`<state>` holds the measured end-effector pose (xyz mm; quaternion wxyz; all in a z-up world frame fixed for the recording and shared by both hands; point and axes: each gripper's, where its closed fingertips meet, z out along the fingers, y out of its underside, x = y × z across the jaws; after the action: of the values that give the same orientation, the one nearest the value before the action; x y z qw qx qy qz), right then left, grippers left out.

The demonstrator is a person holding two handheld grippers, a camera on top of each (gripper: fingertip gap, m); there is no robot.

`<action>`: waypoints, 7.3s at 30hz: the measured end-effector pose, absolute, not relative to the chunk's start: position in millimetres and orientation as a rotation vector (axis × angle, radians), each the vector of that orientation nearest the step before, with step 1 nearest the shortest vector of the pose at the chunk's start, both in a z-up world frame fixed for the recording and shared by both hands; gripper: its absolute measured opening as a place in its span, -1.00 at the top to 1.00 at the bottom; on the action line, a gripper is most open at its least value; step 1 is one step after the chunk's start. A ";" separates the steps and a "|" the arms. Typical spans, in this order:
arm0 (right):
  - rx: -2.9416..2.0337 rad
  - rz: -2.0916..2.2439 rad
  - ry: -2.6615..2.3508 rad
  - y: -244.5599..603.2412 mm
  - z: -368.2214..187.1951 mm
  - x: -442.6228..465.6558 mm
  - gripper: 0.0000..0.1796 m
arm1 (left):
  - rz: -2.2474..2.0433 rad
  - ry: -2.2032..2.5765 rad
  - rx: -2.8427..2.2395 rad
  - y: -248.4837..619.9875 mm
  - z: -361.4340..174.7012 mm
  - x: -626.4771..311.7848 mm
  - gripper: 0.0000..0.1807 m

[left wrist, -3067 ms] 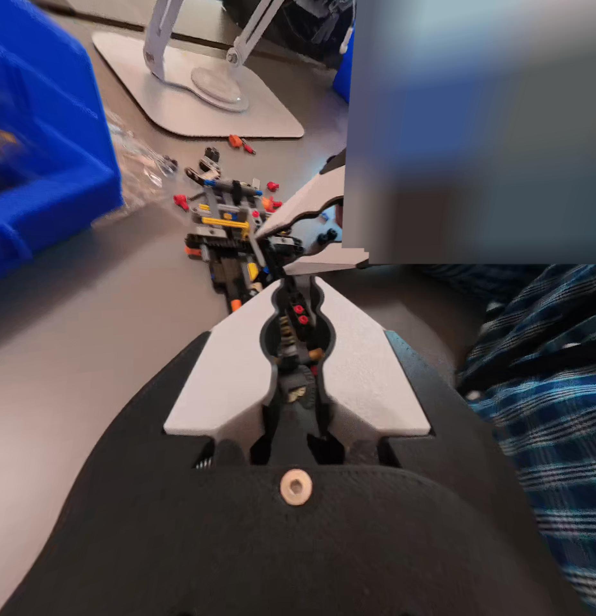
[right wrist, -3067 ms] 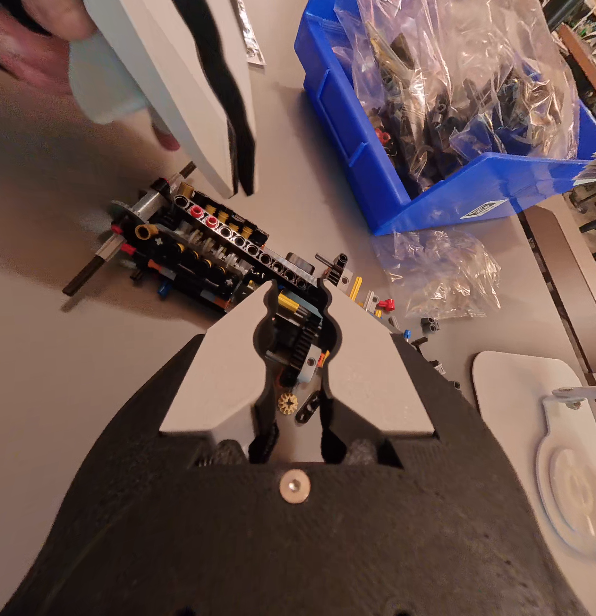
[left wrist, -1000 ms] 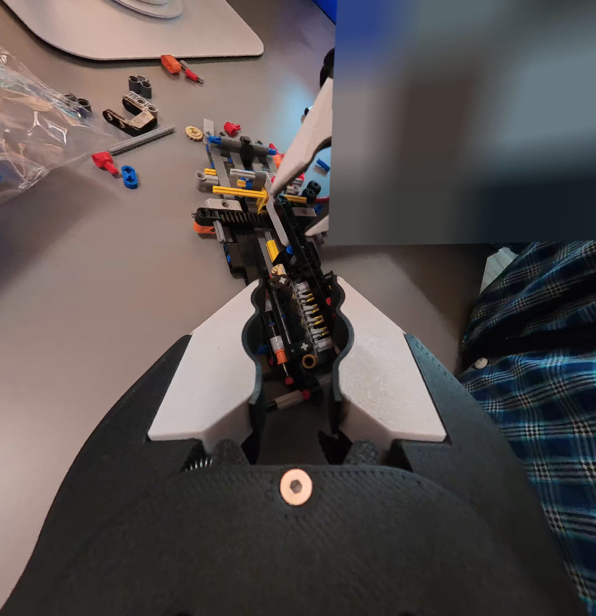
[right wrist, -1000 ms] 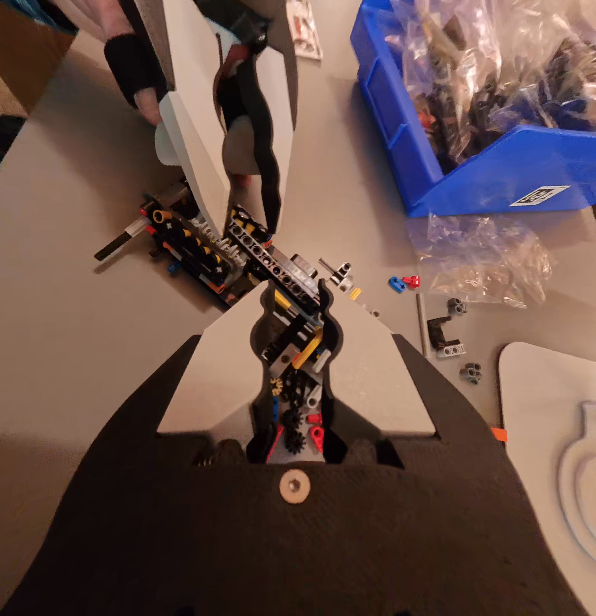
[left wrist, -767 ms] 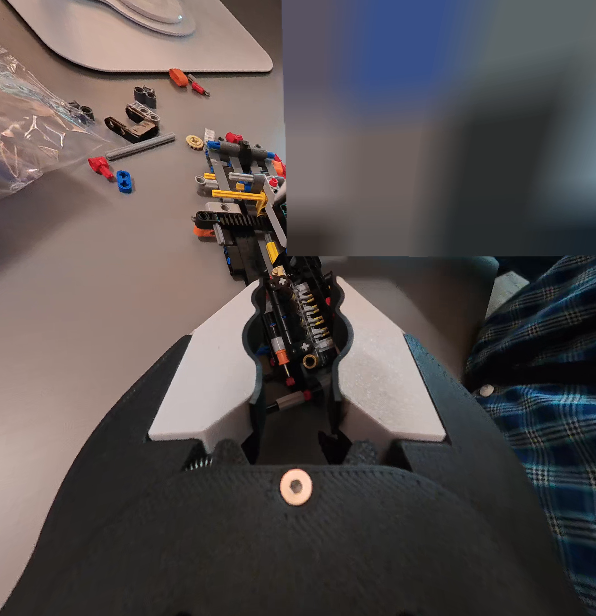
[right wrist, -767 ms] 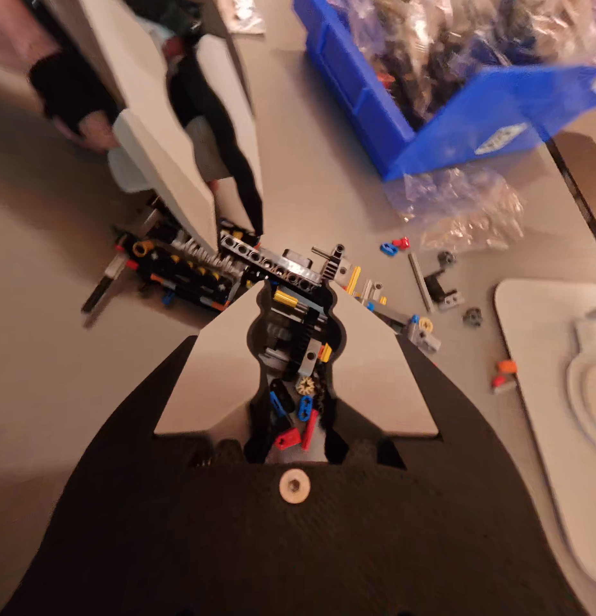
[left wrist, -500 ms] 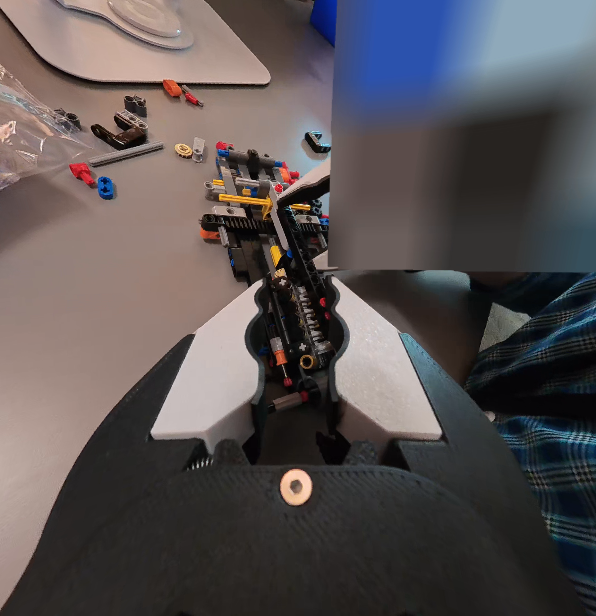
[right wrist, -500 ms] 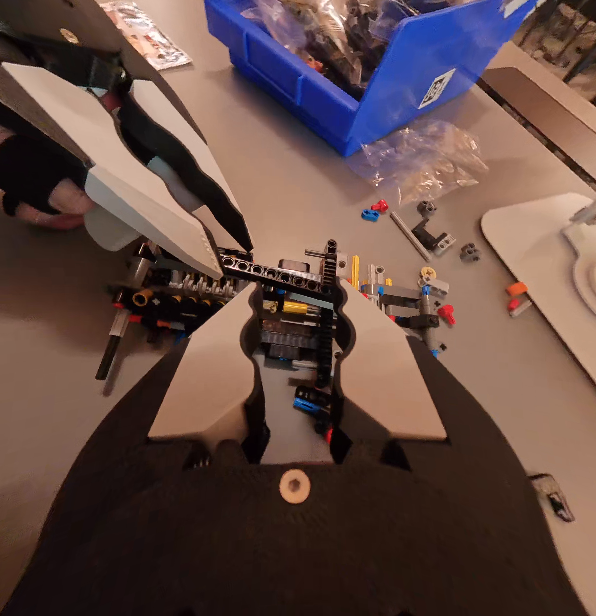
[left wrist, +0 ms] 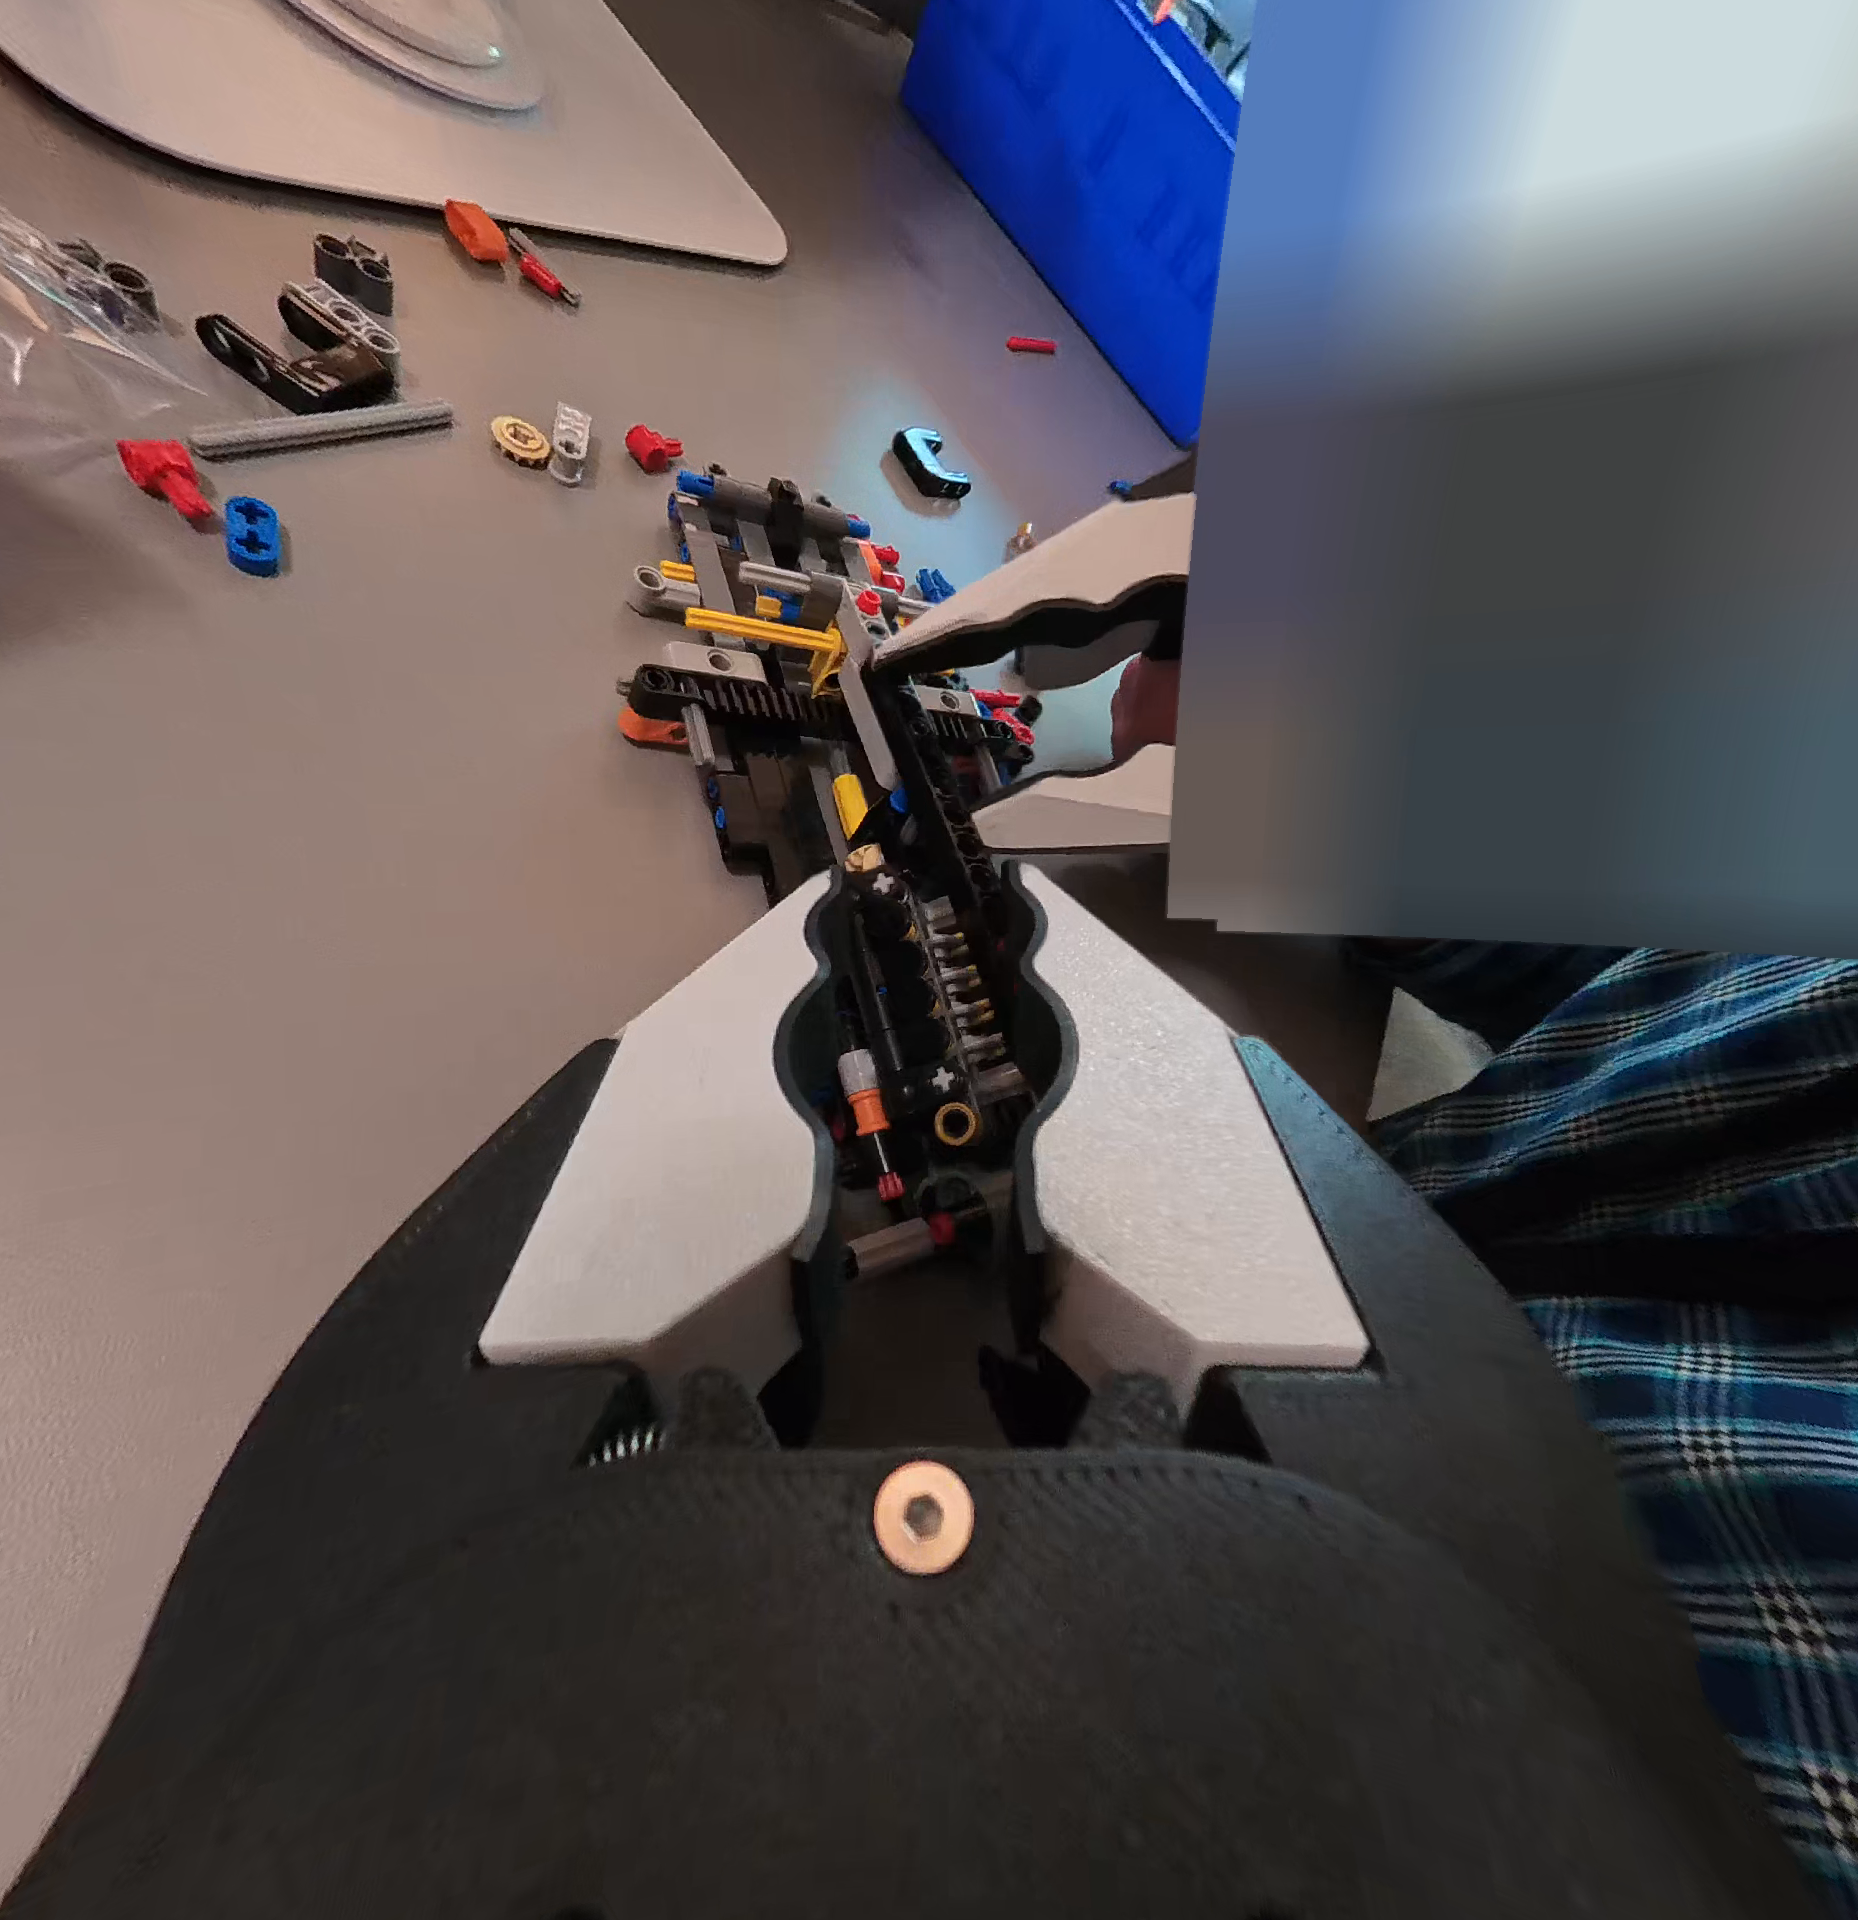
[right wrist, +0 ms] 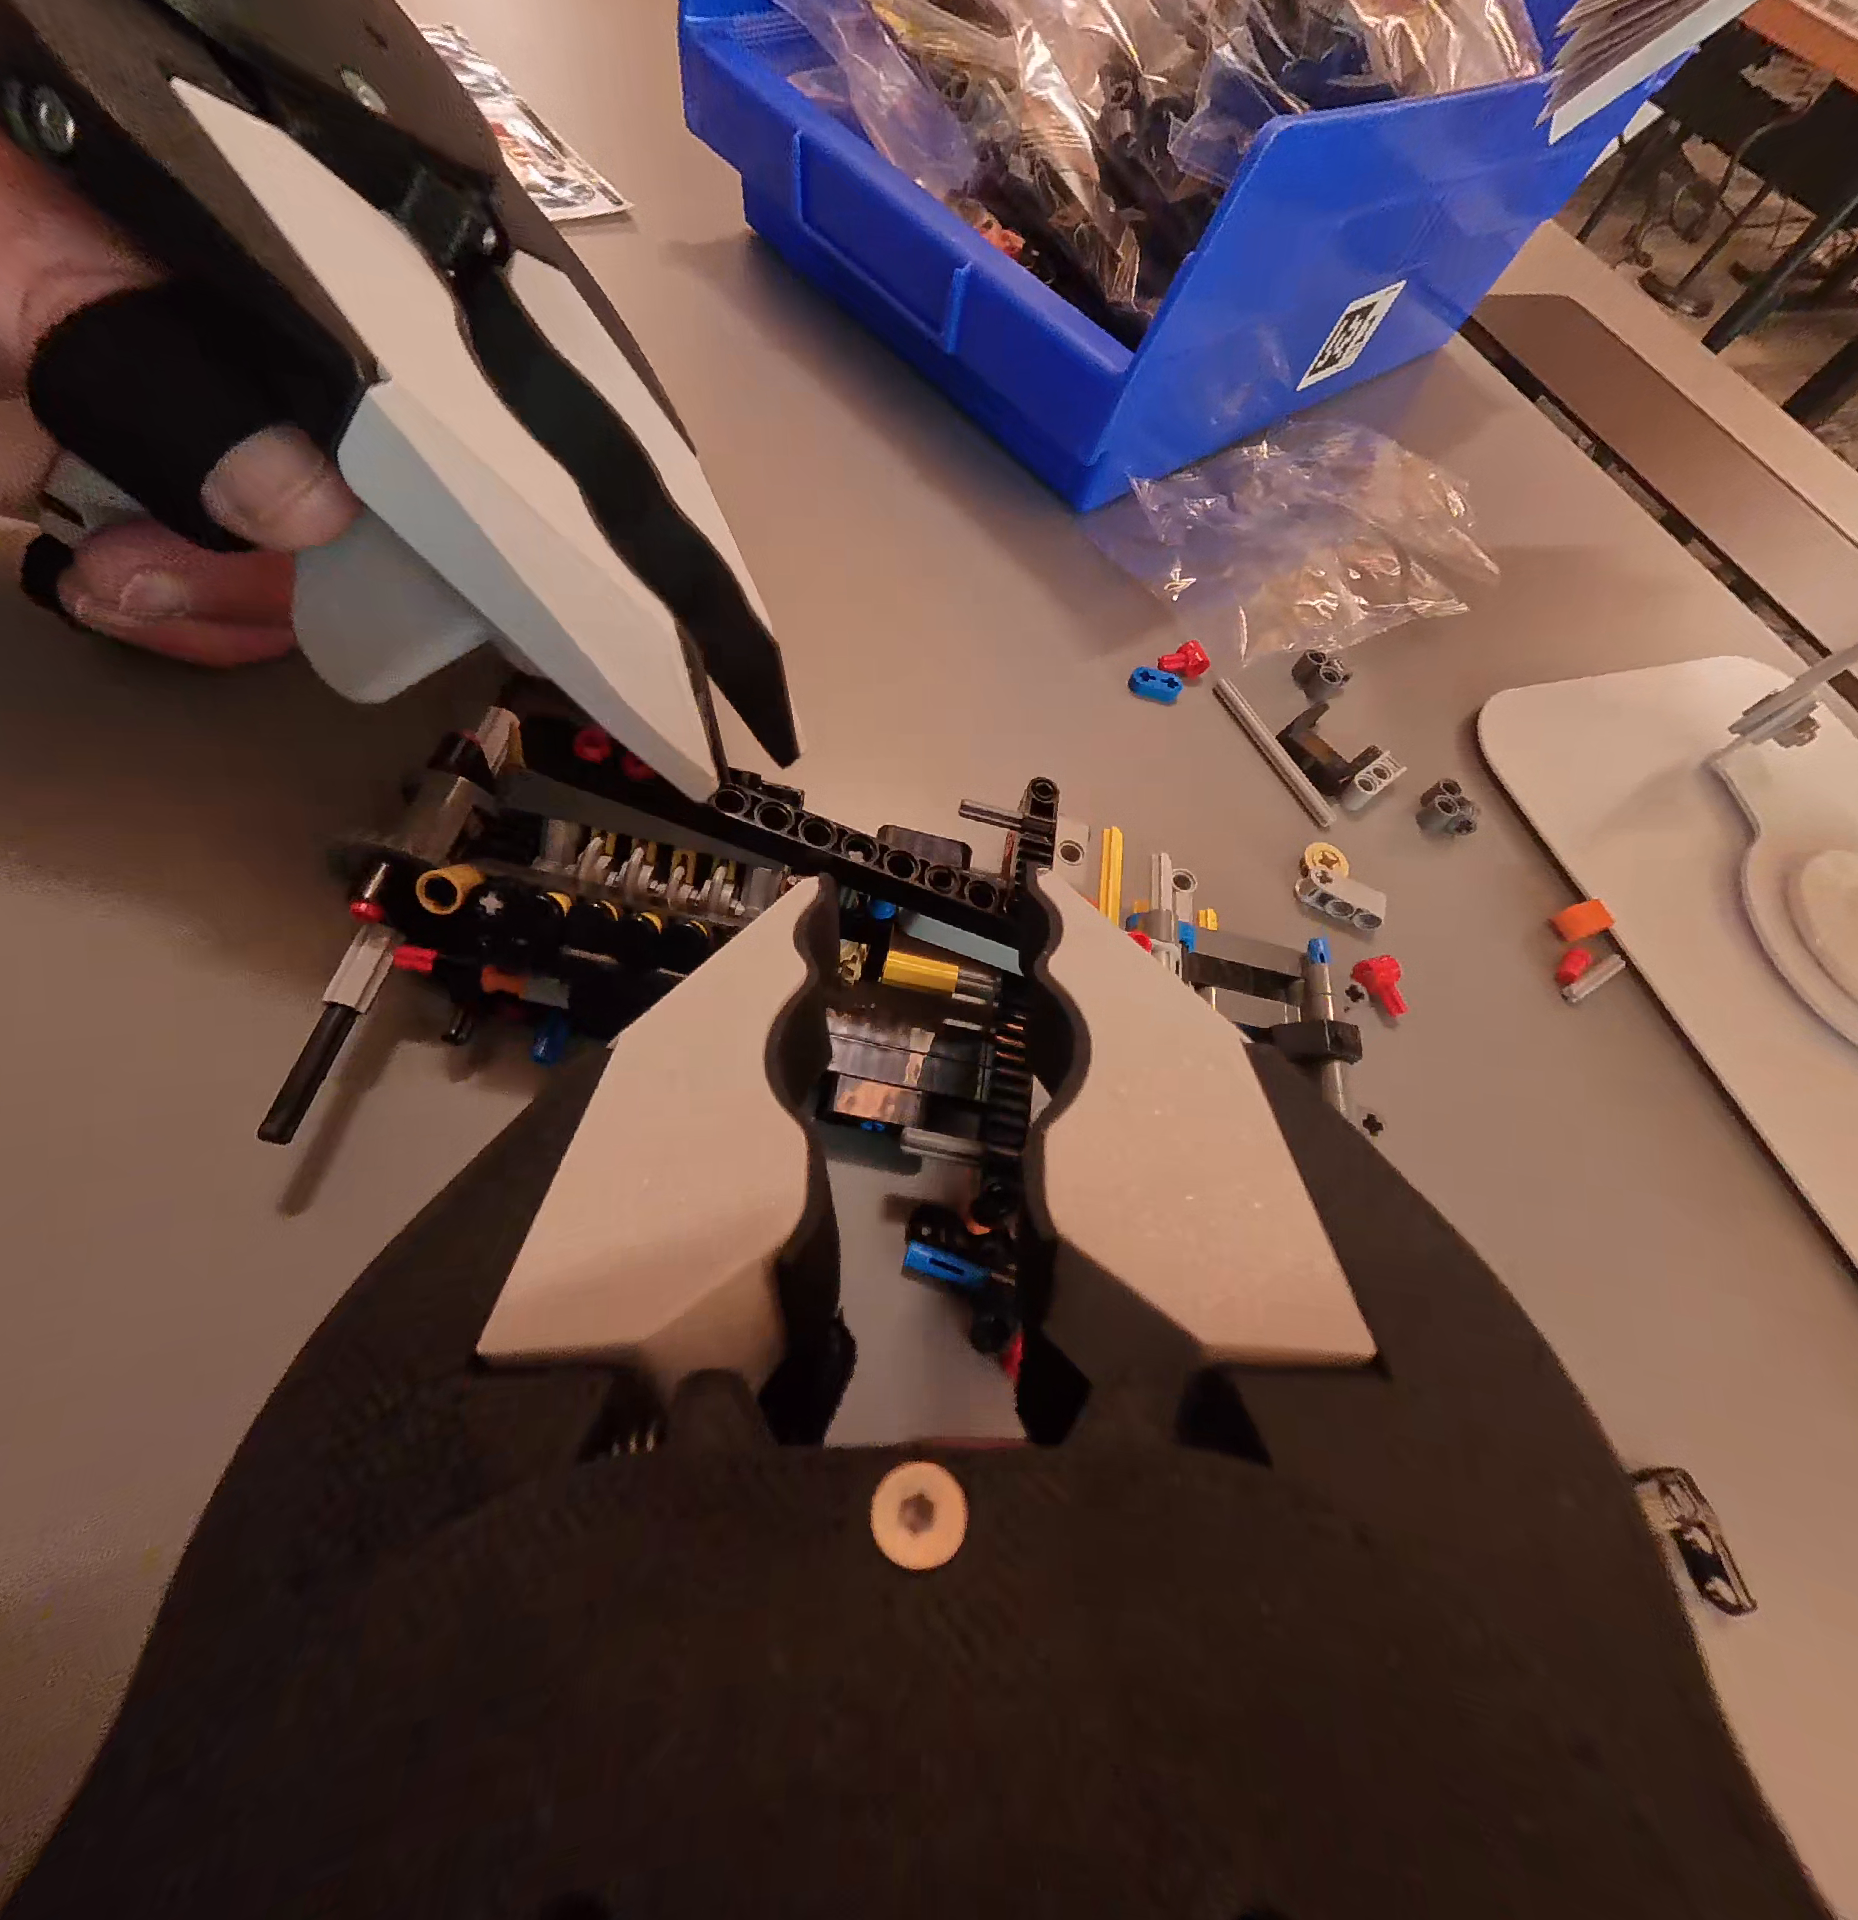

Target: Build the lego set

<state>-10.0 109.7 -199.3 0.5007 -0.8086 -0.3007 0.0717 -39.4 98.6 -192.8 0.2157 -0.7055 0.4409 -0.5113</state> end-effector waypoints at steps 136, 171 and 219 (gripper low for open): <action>-2.030 0.464 -0.782 78.4 -205.9 9.0 0.42 | -0.981 1.923 -1.377 82.3 -209.2 -3.4 0.32; -2.095 0.609 -0.668 65.4 -196.5 4.5 0.42 | -0.959 1.922 -1.364 80.9 -209.5 -4.2 0.34; -2.058 0.795 -0.584 46.2 -196.1 -19.2 0.89 | -0.879 1.845 -1.364 73.2 -206.1 -5.0 0.32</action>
<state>-19.2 46.2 -196.1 0.4163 -0.8198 -0.2327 0.3168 -5.0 73.2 -206.1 0.3355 -0.5230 0.7073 -0.3371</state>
